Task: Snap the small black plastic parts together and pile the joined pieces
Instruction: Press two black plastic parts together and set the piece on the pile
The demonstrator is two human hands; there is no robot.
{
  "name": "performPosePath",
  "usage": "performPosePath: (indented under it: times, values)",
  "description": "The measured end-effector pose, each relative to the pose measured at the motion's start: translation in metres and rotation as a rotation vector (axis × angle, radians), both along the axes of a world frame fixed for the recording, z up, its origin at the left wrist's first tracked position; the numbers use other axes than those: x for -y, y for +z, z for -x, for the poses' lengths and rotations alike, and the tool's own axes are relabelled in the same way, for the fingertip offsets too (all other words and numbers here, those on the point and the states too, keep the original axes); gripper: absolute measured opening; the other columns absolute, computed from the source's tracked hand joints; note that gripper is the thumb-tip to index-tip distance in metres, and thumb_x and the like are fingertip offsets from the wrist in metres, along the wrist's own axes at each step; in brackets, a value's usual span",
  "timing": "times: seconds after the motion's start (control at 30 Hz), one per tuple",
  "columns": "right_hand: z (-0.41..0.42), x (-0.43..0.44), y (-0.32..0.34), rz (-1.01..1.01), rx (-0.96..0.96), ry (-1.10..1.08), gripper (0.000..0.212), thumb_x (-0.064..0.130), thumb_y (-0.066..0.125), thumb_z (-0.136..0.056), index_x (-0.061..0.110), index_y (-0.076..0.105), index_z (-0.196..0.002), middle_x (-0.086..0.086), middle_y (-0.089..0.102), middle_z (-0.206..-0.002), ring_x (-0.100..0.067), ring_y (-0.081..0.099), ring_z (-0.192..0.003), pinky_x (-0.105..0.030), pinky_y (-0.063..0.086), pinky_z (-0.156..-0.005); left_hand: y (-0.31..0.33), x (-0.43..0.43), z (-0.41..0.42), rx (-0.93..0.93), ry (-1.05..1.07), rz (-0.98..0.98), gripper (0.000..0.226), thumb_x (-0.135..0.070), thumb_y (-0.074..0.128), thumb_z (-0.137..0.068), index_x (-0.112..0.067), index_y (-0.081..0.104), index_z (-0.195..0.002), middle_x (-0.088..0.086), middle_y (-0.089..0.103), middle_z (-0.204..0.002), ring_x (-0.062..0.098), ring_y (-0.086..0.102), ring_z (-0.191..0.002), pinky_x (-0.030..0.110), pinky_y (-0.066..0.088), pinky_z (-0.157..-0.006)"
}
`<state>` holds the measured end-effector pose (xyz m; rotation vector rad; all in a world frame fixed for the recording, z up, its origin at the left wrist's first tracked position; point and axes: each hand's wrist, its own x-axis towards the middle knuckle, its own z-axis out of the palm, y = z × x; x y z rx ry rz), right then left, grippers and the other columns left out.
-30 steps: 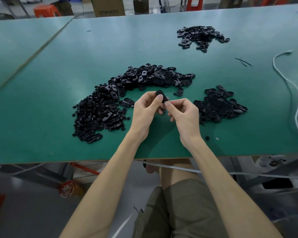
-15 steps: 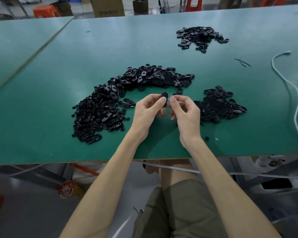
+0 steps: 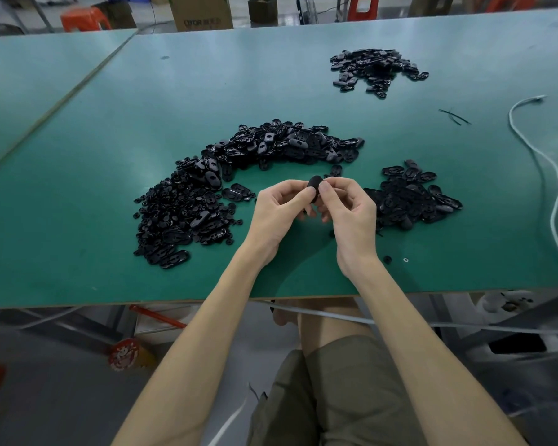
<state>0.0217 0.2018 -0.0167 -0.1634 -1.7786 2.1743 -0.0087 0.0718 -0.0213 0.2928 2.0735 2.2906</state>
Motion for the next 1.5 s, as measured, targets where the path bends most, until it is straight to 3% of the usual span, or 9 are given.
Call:
performPosePath:
  times: [0.5, 0.77, 0.93, 1.13, 1.3, 1.37, 1.5]
  values:
    - [0.0006, -0.0008, -0.0016, 0.008, -0.004, 0.028, 0.003, 0.018, 0.073, -0.096, 0.021, 0.073, -0.095, -0.006, 0.075, -0.086, -0.021, 0.066, -0.079, -0.026, 0.050, -0.064, 0.0046, -0.0005, -0.0026, -0.022, 0.004, 0.014, 0.013, -0.010, 0.065, -0.100, 0.000, 0.071, -0.106, 0.006, 0.068, -0.081, 0.014, 0.060, -0.073, 0.024, 0.049, -0.067]
    - [0.0004, -0.0013, -0.0031, -0.022, -0.008, 0.019, 0.005, 0.011, 0.073, -0.095, 0.009, 0.073, -0.100, 0.008, 0.073, -0.079, -0.005, 0.065, -0.069, -0.020, 0.050, -0.063, 0.0059, -0.0005, -0.0023, -0.030, 0.019, 0.069, 0.011, -0.005, 0.062, -0.100, -0.003, 0.071, -0.103, -0.001, 0.071, -0.079, 0.013, 0.061, -0.072, 0.023, 0.049, -0.066]
    - [0.0002, -0.0012, -0.0027, -0.026, 0.000, 0.025, 0.005, 0.009, 0.074, -0.095, 0.010, 0.073, -0.100, 0.009, 0.072, -0.080, -0.005, 0.062, -0.068, -0.020, 0.049, -0.063, 0.0078, -0.0005, -0.0038, -0.043, 0.036, 0.100, 0.010, -0.005, 0.060, -0.098, -0.002, 0.069, -0.100, 0.002, 0.068, -0.078, 0.014, 0.059, -0.072, 0.025, 0.046, -0.065]
    - [0.0003, -0.0003, -0.0018, -0.023, 0.035, 0.022, 0.006, 0.010, 0.076, -0.093, 0.013, 0.075, -0.099, -0.018, 0.073, -0.106, -0.015, 0.060, -0.081, -0.024, 0.050, -0.072, 0.0093, -0.0011, -0.0058, -0.050, 0.046, 0.115, 0.010, -0.005, 0.058, -0.095, 0.000, 0.066, -0.098, -0.003, 0.067, -0.075, 0.014, 0.058, -0.072, 0.024, 0.046, -0.065]
    - [0.0003, -0.0007, -0.0012, -0.026, 0.039, 0.032, 0.011, 0.011, 0.077, -0.093, 0.022, 0.075, -0.091, -0.022, 0.071, -0.112, -0.014, 0.063, -0.079, -0.023, 0.050, -0.073, 0.0092, -0.0014, -0.0063, -0.052, 0.053, 0.131, 0.008, -0.003, 0.058, -0.096, 0.001, 0.064, -0.098, -0.005, 0.066, -0.072, 0.011, 0.058, -0.069, 0.024, 0.048, -0.066]
    - [0.0004, -0.0010, -0.0013, -0.025, 0.038, 0.023, 0.009, 0.012, 0.077, -0.093, 0.021, 0.075, -0.091, -0.020, 0.072, -0.109, -0.012, 0.062, -0.076, -0.023, 0.049, -0.071, 0.0085, -0.0010, -0.0055, -0.058, 0.049, 0.133, 0.007, -0.004, 0.059, -0.098, -0.002, 0.066, -0.097, -0.005, 0.067, -0.072, 0.011, 0.059, -0.070, 0.024, 0.049, -0.068]
    - [0.0003, -0.0012, -0.0010, -0.001, 0.005, 0.007, 0.004, 0.011, 0.073, -0.096, 0.015, 0.073, -0.095, 0.001, 0.073, -0.077, -0.010, 0.064, -0.068, -0.022, 0.049, -0.063, 0.0075, -0.0004, -0.0051, -0.065, 0.007, 0.090, 0.010, -0.009, 0.065, -0.100, -0.003, 0.072, -0.105, 0.003, 0.071, -0.081, 0.013, 0.064, -0.075, 0.025, 0.051, -0.073]
